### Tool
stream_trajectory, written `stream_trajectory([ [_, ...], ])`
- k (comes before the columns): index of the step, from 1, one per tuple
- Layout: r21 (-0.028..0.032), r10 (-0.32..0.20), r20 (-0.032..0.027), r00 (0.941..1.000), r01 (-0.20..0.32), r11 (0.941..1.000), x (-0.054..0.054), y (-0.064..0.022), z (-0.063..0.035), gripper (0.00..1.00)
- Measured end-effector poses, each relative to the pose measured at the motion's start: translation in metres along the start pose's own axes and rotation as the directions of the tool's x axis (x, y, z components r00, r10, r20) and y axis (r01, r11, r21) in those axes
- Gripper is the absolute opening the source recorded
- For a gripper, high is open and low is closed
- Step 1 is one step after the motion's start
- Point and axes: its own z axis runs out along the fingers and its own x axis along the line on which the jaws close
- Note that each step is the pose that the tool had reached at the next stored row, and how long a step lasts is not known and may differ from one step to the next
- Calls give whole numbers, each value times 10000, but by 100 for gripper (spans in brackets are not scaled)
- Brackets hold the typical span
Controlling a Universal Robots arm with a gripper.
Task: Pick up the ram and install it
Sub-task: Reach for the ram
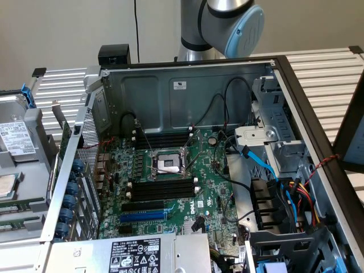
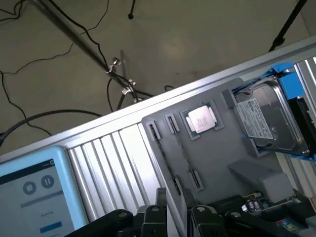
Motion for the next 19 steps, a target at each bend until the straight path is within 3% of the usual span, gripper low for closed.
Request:
stream_trajectory([
  [3, 94, -545, 4, 9985, 545, 9985, 0, 0, 2, 26],
  [7, 281, -1141, 25, 9935, 1140, 9931, 0, 0, 5, 26],
  [11, 390, -1629, 23, 9866, 1627, 9859, 0, 0, 8, 26],
  [15, 467, -2129, 11, 9771, 2126, 9760, 0, 0, 13, 26],
  [19, 508, -2688, -13, 9632, 2685, 9619, 0, -1, 16, 26],
])
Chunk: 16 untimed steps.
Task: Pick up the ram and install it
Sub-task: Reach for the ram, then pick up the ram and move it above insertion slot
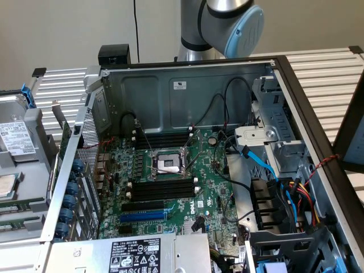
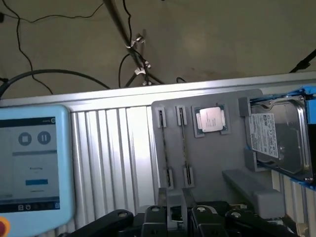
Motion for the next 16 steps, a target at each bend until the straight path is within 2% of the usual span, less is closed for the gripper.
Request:
stream_trajectory([
  [16, 3, -166, 0, 9999, 166, 9999, 0, 0, 0, 26],
])
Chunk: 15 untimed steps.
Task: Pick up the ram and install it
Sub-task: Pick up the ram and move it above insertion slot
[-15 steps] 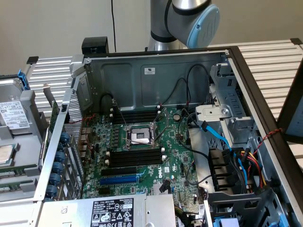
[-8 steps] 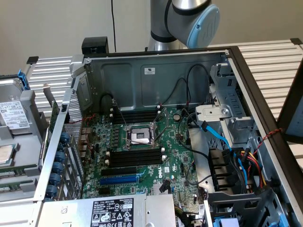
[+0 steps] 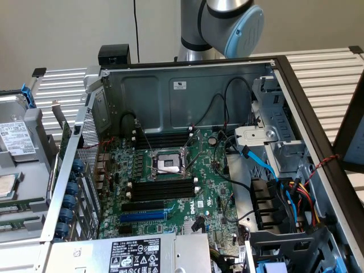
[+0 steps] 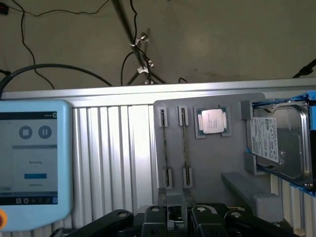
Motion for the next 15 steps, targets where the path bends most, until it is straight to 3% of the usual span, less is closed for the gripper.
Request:
stream_trajectory([
  [2, 0, 0, 0, 10000, 0, 10000, 0, 0, 0, 26],
  [6, 8, 1, 60, 10000, -1, 10000, -1, 5, 31, 26],
  [15, 7, -1, 60, 10000, 1, 10000, -49, 7, 195, 26],
])
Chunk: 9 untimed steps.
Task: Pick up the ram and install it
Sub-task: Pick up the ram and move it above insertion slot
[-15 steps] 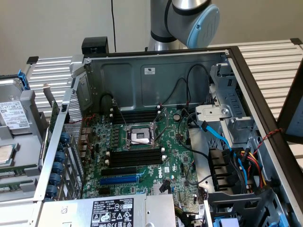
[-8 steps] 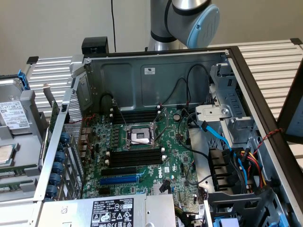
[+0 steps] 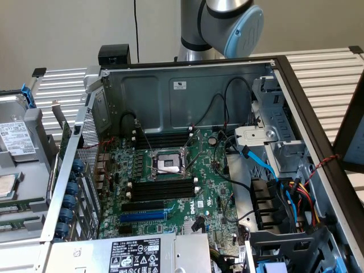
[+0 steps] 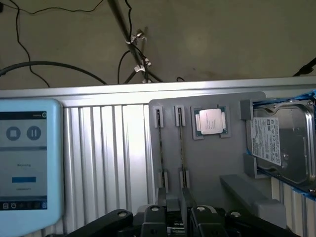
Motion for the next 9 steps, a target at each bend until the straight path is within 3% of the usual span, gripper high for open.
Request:
stream_trajectory([
  [9, 0, 1, 0, 10000, -1, 10000, -2, 2, 165, 26],
])
